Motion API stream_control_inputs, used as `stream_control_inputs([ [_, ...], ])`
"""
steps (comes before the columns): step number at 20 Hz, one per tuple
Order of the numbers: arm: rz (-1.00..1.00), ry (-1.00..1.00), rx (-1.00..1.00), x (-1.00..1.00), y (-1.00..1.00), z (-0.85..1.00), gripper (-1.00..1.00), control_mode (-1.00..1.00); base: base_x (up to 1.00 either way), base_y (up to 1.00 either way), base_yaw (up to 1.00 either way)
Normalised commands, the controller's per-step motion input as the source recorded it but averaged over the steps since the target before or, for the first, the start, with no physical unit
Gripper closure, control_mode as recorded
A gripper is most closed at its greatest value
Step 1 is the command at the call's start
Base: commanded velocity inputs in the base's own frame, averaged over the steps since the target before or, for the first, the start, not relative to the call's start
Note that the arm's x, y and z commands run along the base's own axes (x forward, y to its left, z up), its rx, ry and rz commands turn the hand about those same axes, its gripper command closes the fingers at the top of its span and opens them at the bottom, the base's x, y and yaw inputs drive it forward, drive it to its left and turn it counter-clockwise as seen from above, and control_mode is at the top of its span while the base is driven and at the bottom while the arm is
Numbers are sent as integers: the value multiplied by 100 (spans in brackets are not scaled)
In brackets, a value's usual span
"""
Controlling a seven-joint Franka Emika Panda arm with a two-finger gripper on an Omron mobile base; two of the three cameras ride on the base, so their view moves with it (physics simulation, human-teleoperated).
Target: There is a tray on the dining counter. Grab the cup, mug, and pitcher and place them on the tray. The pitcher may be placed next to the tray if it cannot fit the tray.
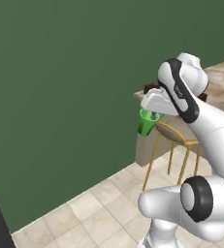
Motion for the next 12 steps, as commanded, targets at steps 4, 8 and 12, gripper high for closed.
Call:
stream_control_inputs([
  [4, 0, 0, 0, 0, 0, 0, 100, 100, 95, 58, -24],
  [8, 0, 0, 0, 0, 0, 0, 100, 100, 79, 51, -40],
  [12, 0, 0, 0, 0, 0, 0, 100, 100, 57, 34, -56],
])
